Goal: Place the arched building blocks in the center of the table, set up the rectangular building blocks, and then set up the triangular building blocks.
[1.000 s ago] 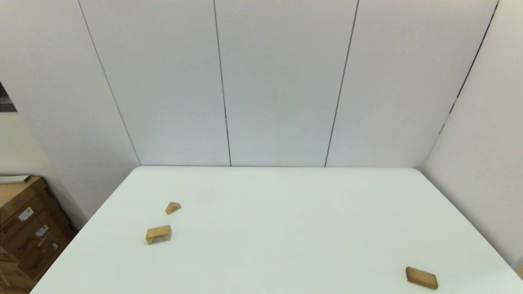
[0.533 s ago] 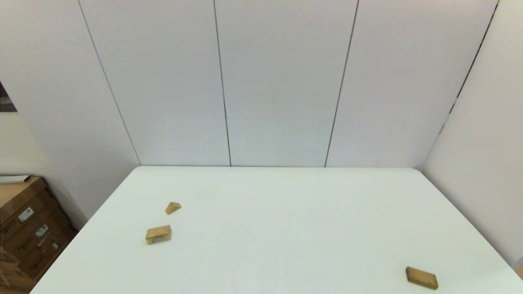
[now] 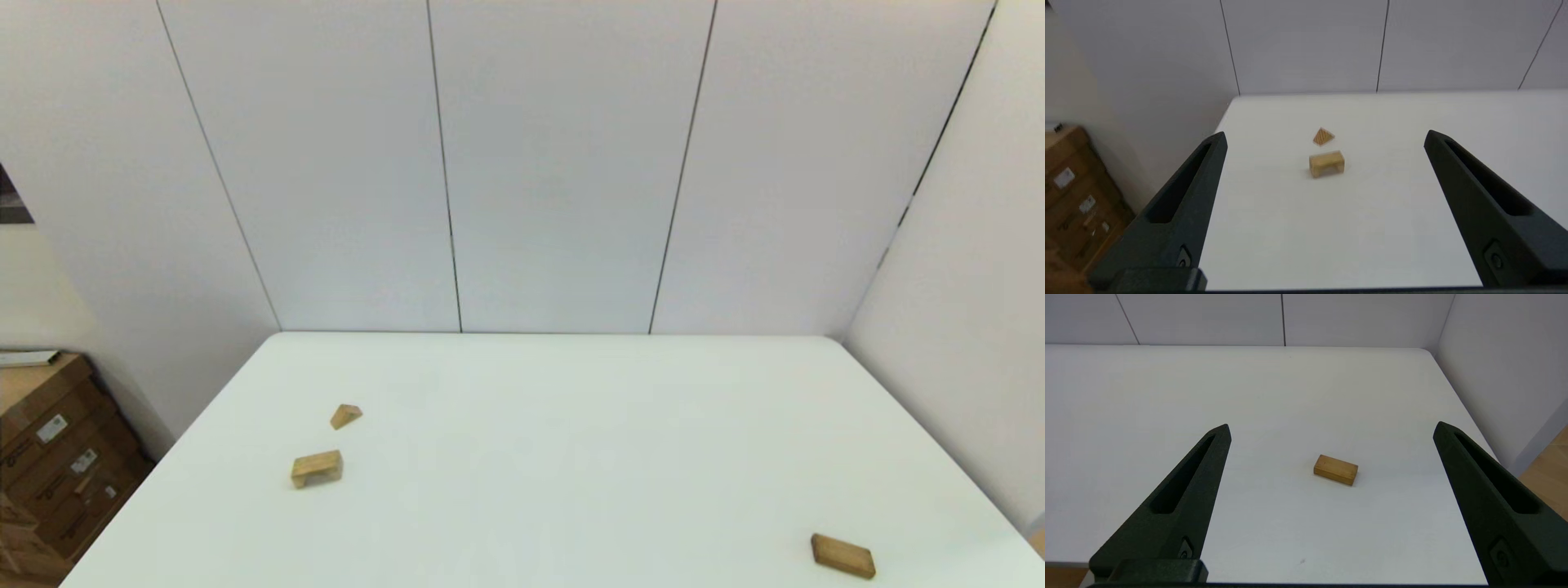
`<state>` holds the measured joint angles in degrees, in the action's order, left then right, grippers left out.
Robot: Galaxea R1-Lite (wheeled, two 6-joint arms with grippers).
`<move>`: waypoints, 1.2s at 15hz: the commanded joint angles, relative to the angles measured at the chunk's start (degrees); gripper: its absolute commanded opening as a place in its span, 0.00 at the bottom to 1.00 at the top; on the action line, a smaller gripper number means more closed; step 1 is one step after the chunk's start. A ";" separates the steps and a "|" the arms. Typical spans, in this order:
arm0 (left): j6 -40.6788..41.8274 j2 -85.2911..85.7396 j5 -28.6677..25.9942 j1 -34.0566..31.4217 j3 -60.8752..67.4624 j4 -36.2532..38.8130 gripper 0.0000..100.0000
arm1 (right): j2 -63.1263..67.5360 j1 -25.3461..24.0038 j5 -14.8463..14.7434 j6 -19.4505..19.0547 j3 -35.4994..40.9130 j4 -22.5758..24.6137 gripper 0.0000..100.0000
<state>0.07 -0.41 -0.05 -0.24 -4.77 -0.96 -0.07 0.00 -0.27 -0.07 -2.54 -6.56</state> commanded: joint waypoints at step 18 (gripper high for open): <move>31.74 -95.74 -16.39 3.32 -30.39 -0.53 1.00 | -0.01 0.00 0.09 -0.01 -0.01 -0.03 1.00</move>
<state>30.18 -90.30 -14.60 2.67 -34.73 -2.91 -0.07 0.00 -0.18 -0.07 -2.54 -6.53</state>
